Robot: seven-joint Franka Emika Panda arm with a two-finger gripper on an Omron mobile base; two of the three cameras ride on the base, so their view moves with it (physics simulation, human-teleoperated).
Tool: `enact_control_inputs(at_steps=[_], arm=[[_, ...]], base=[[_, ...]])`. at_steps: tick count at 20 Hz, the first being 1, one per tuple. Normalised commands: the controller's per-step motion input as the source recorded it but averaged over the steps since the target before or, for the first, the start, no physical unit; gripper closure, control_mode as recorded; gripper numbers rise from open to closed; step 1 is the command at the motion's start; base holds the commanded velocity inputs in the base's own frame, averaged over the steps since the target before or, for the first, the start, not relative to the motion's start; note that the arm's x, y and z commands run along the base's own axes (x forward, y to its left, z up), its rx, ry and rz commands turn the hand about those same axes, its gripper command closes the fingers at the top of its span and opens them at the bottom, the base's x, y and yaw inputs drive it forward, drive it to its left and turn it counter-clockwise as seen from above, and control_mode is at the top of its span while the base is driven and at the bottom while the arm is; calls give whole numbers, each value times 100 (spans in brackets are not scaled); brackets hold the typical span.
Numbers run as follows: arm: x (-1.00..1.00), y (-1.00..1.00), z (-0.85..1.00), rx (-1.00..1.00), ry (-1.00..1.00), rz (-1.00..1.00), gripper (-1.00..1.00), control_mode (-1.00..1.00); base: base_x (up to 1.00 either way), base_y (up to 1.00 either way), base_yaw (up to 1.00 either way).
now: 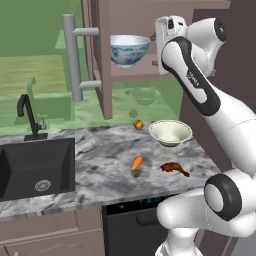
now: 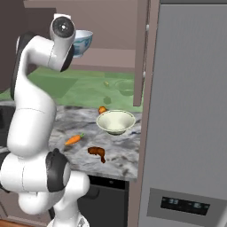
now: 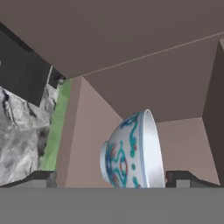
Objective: Pick both bowls and place them on the counter. Then place the chicken drumstick in one bowl and place the carrot in the other bowl.
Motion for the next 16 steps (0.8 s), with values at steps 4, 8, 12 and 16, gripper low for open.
enact_control_inputs(at_steps=[4,8,12,16], arm=[[34,21,0,0,6,8,-100,-100],[24,23,0,0,2,4,-100,-100],[22,14,0,0,0,1,-100,-100],[18,2,-2,0,0,0,-100,-100]], base=[[0,0,0],[0,0,0],[0,0,0],[0,0,0]])
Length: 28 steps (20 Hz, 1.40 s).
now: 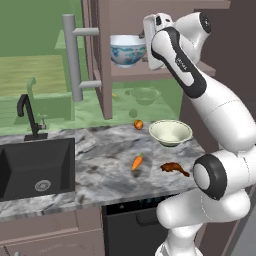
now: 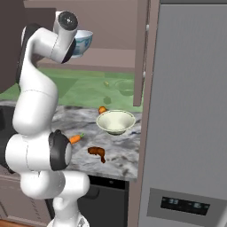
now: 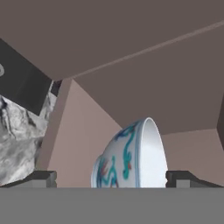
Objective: Pick both bowls and place them on the counter. Then place the chicken drumstick in one bowl and place the carrot in the other bowl.
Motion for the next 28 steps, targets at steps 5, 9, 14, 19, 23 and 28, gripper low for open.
enact_control_inputs(at_steps=[5,9,14,19,23,28], arm=[[20,0,-9,0,0,0,-100,-100],[25,0,-10,0,0,0,-100,-100],[30,0,-12,0,0,0,-100,-100],[29,0,-6,0,1,0,-100,-100],[29,0,0,0,2,0,-100,-100],[27,0,0,0,4,0,-100,-100]], base=[[0,0,0],[0,0,0],[0,0,0],[0,0,0],[0,0,0],[0,0,0]])
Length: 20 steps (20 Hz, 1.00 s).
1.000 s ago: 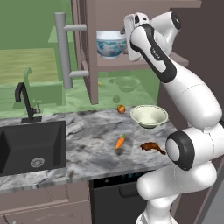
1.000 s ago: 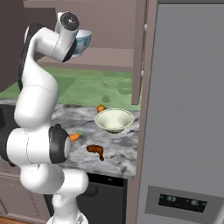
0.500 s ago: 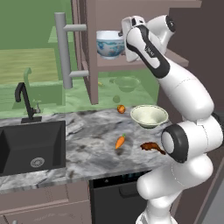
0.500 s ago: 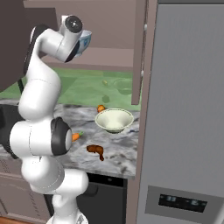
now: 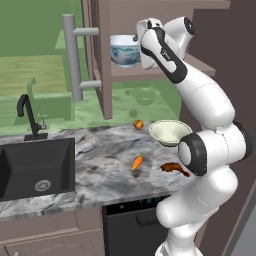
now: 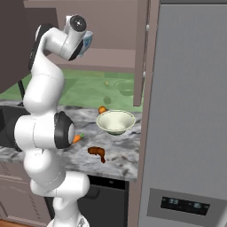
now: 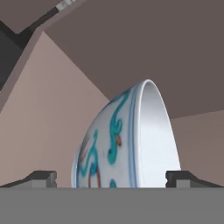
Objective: Pick both bowls and place them on the counter. Then place the chicken drumstick in one bowl and place the carrot in the other bowl.
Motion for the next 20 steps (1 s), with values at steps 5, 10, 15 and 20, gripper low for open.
enact_control_inputs(at_steps=[5,10,15,20], arm=[[24,0,0,0,4,0,-100,-100],[16,0,-1,0,3,0,-100,-100],[0,3,-12,0,0,0,100,-100],[0,3,-14,0,0,0,100,-100]], base=[[0,0,0],[0,0,0],[0,0,0],[0,0,0]])
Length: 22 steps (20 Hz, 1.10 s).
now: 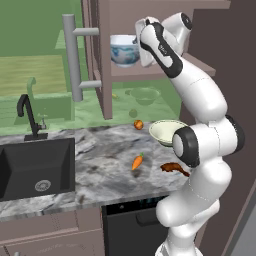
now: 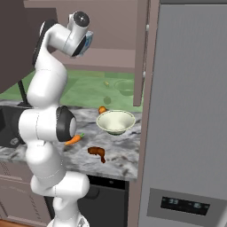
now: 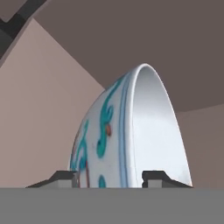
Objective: Pick both bowls and place them on the counter. Then place the chicken drumstick in one bowl and place the carrot in the other bowl.
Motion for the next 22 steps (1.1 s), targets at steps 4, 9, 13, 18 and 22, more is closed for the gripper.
enact_control_inputs(at_steps=[4,9,13,18,22], arm=[[0,0,-9,0,0,0,100,-100],[0,0,-3,0,0,0,100,-100],[0,1,0,0,-1,0,100,-100],[-20,1,0,0,-6,0,100,-100],[-53,-10,-3,2,-13,0,100,-100]], base=[[0,0,0],[0,0,0],[0,0,0],[0,0,0],[0,0,0]])
